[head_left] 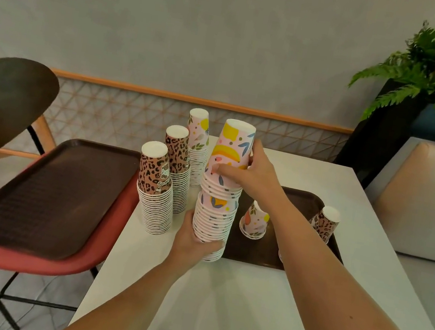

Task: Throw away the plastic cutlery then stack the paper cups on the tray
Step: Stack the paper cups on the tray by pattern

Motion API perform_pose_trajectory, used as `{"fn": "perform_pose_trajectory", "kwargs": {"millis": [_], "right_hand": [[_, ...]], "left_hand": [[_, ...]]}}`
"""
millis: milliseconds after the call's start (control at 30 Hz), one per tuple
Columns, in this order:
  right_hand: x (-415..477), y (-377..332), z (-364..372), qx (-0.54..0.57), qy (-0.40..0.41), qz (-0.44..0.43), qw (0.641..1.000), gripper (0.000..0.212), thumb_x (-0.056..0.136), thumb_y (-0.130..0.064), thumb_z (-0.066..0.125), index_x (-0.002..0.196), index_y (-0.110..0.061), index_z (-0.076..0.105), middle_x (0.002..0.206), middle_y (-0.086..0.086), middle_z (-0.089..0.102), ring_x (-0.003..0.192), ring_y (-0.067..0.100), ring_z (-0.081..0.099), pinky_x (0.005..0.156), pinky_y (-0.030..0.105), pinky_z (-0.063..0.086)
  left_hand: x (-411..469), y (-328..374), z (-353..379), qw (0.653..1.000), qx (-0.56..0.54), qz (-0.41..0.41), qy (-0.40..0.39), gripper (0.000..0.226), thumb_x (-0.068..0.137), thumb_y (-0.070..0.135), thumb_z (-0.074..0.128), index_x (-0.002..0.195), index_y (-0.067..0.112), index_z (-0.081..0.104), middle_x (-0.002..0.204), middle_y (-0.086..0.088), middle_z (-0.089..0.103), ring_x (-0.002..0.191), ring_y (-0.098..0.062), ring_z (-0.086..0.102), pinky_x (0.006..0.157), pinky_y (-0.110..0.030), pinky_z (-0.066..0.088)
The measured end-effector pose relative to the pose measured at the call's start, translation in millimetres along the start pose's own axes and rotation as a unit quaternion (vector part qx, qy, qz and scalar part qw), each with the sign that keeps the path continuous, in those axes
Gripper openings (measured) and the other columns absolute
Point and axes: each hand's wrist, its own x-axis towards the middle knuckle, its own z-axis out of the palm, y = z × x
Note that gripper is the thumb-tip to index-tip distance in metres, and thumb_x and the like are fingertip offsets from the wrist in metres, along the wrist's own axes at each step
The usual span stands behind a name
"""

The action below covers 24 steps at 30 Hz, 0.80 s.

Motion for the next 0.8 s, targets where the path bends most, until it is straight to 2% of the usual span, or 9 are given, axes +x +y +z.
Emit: {"fn": "perform_pose_trajectory", "kwargs": {"millis": [133,267,367,433,633,767,800], "right_hand": [[6,4,-3,0.015,-0.003,-0.002,1.0,0.06,0.067,-0.026,0.083,0.115,-0.027,0.046,0.11,-0.008,0.063,0.096,0.006,0.061,0.077,0.021,0.051],[18,0,-13,0.036,-0.006,-0.004,0.999,0.063,0.064,-0.028,0.084,0.115,-0.028,0.047,0.113,-0.006,0.064,0.102,0.011,0.062,0.087,0.032,0.054],[25,-1,-19,0.049,-0.019,-0.002,0.999,0.069,0.062,-0.03,0.084,0.12,-0.027,0.048,0.114,-0.006,0.065,0.102,0.013,0.064,0.09,0.038,0.054],[29,-1,-23,0.069,-0.014,-0.003,0.998,0.07,0.06,-0.031,0.084,0.12,-0.026,0.049,0.113,-0.005,0.066,0.102,0.014,0.065,0.09,0.04,0.054],[35,-7,-41,0.19,0.033,-0.003,0.981,0.051,0.069,-0.017,0.081,0.109,-0.026,0.05,0.108,-0.001,0.069,0.096,0.015,0.068,0.085,0.038,0.056],[41,-6,-59,0.238,0.078,0.003,0.968,0.048,0.074,-0.013,0.077,0.112,-0.021,0.049,0.106,0.001,0.068,0.095,0.017,0.068,0.081,0.038,0.057],[43,-4,-64,0.243,0.089,0.006,0.966,0.049,0.074,-0.013,0.077,0.113,-0.021,0.049,0.107,0.003,0.068,0.096,0.018,0.068,0.082,0.04,0.057]], "left_hand": [[-3,2,2,1.0,-0.007,-0.001,0.014,0.09,0.047,0.027,0.085,0.122,0.035,0.036,0.112,0.022,0.054,0.104,0.003,0.055,0.078,-0.009,0.043],[-3,1,6,1.0,-0.006,0.001,0.029,0.083,0.043,0.036,0.085,0.112,0.044,0.04,0.113,0.022,0.056,0.104,0.007,0.056,0.076,-0.009,0.047],[-2,-1,11,0.999,-0.005,-0.001,0.044,0.081,0.05,0.025,0.088,0.113,0.042,0.04,0.113,0.021,0.056,0.105,0.004,0.056,0.077,-0.01,0.047],[-1,-2,15,0.999,0.0,-0.002,0.052,0.085,0.046,0.03,0.087,0.116,0.041,0.039,0.114,0.021,0.057,0.105,0.004,0.056,0.078,-0.012,0.047],[2,-5,22,0.998,0.009,-0.009,0.068,0.094,0.043,0.036,0.084,0.124,0.036,0.037,0.116,0.019,0.056,0.107,0.002,0.056,0.084,-0.019,0.048],[4,-7,25,0.997,0.013,-0.011,0.08,0.09,0.052,0.02,0.088,0.124,0.033,0.036,0.114,0.019,0.056,0.106,-0.004,0.056,0.08,-0.015,0.048],[3,-7,25,0.996,0.01,-0.014,0.083,0.091,0.051,0.023,0.089,0.124,0.033,0.036,0.114,0.018,0.056,0.105,-0.004,0.057,0.08,-0.016,0.048]]}}
